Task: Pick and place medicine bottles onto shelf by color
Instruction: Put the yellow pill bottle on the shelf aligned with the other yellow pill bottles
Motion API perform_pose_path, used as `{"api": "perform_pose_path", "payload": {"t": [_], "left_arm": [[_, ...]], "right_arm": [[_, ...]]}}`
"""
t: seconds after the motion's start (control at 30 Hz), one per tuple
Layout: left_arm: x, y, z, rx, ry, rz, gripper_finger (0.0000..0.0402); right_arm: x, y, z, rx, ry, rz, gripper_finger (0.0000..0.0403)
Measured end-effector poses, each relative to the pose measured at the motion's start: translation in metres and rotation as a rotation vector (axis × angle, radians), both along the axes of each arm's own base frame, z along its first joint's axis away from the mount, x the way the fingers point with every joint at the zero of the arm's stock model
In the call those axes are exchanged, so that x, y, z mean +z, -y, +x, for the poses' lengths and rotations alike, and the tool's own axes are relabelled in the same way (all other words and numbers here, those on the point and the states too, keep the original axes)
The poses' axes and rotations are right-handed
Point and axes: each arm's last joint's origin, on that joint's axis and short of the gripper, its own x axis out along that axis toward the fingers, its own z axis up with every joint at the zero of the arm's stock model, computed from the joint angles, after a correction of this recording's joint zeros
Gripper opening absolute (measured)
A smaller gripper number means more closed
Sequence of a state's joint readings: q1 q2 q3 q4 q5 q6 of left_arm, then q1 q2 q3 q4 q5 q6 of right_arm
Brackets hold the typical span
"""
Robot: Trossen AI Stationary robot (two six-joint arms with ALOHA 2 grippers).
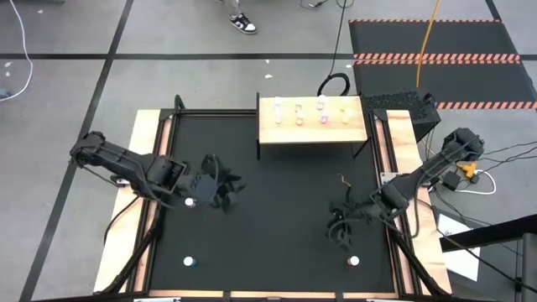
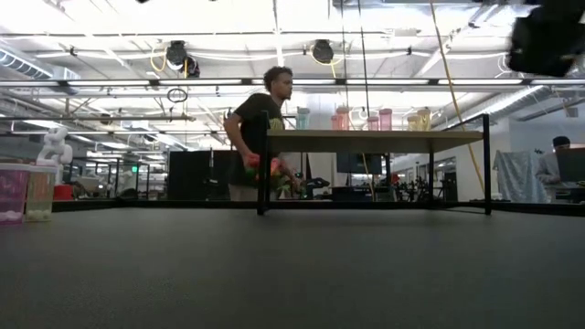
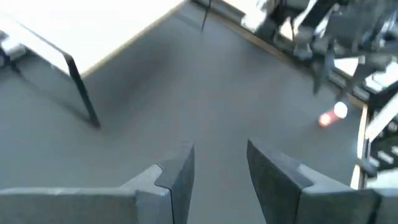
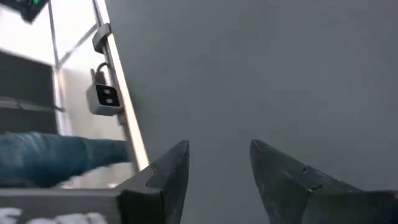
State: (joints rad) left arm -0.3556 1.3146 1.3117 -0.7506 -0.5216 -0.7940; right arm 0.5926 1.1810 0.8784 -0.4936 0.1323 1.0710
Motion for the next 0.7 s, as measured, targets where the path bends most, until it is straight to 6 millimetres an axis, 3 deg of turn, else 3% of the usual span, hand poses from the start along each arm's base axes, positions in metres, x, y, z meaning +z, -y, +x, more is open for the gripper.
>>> {"api": "perform_pose_path", "payload": {"t": [0.2,0.37,0.53,0.7], "left_arm": [[0.004,-0.005,0.006,-0.16,0.003,0.005,0.0147],[-0.007,0.0,-0.006,-0.202,-0.151,0.03,0.0147],[-0.02,-0.004,-0.025,-0.096,-0.363,-0.007,0.0147],[-0.028,-0.011,-0.044,0.056,-0.544,-0.066,0.0147]], "right_arm": [[0.002,-0.022,-0.016,-0.124,-0.033,0.149,0.0161],[0.003,-0.034,-0.007,-0.176,0.053,0.213,0.0161],[0.001,-0.036,0.029,-0.187,0.132,0.132,0.0161],[0.008,-0.028,0.085,-0.106,0.205,-0.07,0.0161]]}}
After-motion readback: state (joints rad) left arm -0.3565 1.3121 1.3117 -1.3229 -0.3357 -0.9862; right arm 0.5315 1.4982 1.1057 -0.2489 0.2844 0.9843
